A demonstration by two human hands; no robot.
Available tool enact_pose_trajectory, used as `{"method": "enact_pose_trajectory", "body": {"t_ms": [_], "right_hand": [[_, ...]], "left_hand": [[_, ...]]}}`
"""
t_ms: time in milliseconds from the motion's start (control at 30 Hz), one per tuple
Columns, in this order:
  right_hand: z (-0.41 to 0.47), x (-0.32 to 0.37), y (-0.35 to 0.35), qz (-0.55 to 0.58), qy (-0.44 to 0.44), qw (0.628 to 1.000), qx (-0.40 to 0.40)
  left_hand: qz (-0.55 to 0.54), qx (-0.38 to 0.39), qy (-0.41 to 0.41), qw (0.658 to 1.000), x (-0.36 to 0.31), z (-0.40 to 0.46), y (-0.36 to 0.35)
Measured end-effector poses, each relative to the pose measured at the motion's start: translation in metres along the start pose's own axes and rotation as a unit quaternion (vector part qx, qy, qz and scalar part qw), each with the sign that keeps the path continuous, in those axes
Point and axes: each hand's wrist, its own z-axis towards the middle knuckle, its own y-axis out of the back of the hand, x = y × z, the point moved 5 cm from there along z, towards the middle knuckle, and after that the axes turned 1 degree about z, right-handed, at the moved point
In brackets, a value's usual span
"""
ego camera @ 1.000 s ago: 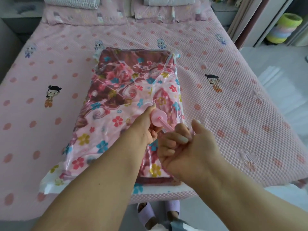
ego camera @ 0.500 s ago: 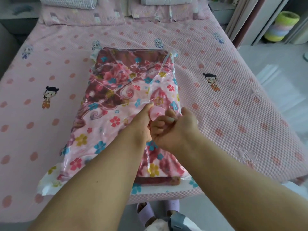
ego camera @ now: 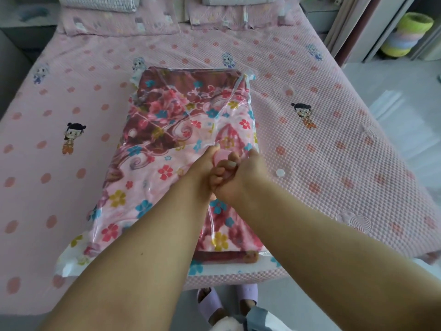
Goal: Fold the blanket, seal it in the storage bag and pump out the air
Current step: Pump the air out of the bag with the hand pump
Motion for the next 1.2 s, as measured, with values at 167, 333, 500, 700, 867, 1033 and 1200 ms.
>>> {"method": "enact_pose_trajectory", "body": {"t_ms": [167, 333, 500, 700, 867, 1033, 1200], "right_hand": [[-0.048, -0.007, 0.02, 0.067, -0.07, 0.994, 0.05], [-0.01, -0.005, -0.007, 0.073, -0.052, 0.996, -0.017], [-0.035, -0.006, 0.018, 0.045, -0.052, 0.995, 0.071], [-0.015, -0.007, 0.006, 0.084, -0.06, 0.995, -0.009], [-0.027, -0.004, 0.016, 0.027, -0.034, 0.998, 0.055], [-0.032, -0.007, 0.021, 0.096, -0.06, 0.993, 0.017], [-0.001, -0.004, 0.02, -0.024, 0.018, 0.999, 0.016]], "left_hand": [[-0.024, -0.061, 0.018, 0.998, 0.005, 0.002, 0.009], [0.027, -0.013, -0.002, 1.0, -0.003, -0.003, -0.001], [-0.023, -0.045, 0.023, 0.998, 0.008, 0.0, 0.003], [0.014, -0.024, 0.016, 0.999, 0.006, 0.001, 0.0], [-0.029, -0.024, 0.031, 0.999, 0.009, -0.001, -0.001], [-0.018, -0.056, 0.039, 0.997, 0.008, 0.001, 0.003], [-0.061, 0.014, 0.028, 0.998, 0.011, -0.005, -0.008]]}}
